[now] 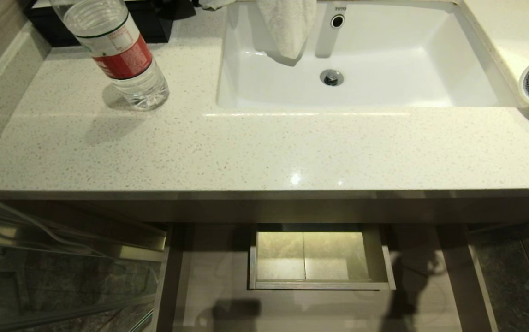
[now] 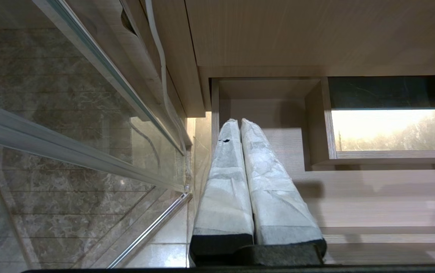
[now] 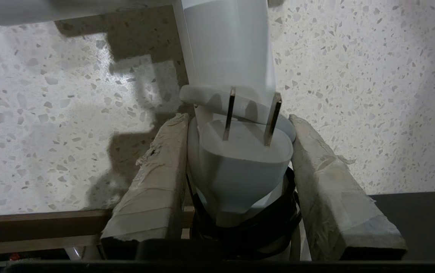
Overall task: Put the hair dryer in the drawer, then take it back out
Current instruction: Pick up the hairdryer
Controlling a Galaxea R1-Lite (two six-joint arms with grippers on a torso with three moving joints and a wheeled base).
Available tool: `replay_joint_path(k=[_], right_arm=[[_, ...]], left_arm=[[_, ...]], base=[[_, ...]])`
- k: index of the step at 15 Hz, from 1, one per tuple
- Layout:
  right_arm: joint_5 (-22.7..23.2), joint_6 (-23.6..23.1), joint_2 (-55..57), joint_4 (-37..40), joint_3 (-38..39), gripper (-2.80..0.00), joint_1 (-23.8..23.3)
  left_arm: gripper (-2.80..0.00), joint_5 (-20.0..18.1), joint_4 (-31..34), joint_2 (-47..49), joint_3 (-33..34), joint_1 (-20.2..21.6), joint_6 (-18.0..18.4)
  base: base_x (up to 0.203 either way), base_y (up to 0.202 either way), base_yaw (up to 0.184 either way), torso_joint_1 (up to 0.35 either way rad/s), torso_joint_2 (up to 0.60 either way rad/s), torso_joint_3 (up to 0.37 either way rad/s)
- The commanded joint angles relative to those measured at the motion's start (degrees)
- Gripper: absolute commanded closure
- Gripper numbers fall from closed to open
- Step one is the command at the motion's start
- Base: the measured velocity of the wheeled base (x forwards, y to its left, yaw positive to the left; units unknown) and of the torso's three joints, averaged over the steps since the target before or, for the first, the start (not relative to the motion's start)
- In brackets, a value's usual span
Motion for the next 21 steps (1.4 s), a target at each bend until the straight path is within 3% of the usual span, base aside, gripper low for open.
replay_joint_path(k=[1, 4, 9, 21], right_arm=[[0.6, -0.3, -1.3, 0.2, -0.5, 0.0, 0.1], [1.7, -3.1, -1.3, 0.2, -1.5, 0.0, 0.1], [3.7, -3.4, -1.3, 2.4, -3.1, 0.0, 0.2], [3.6, -2.7, -2.5, 1.8, -3.9, 0.0, 0.5]], left_arm=[[0.0, 0.0, 0.0, 0.0, 0.0, 0.0, 0.0], [0.0, 0.0, 0.0, 0.0, 0.0, 0.0, 0.0], [0.0, 0.0, 0.0, 0.0, 0.0, 0.0, 0.0], [0.0, 0.0, 0.0, 0.0, 0.0, 0.0, 0.0]], base=[[0.0, 0.0, 0.0, 0.0, 0.0, 0.0], [0.0, 0.0, 0.0, 0.0, 0.0, 0.0], [0.0, 0.0, 0.0, 0.0, 0.0, 0.0], [0.0, 0.0, 0.0, 0.0, 0.0, 0.0]])
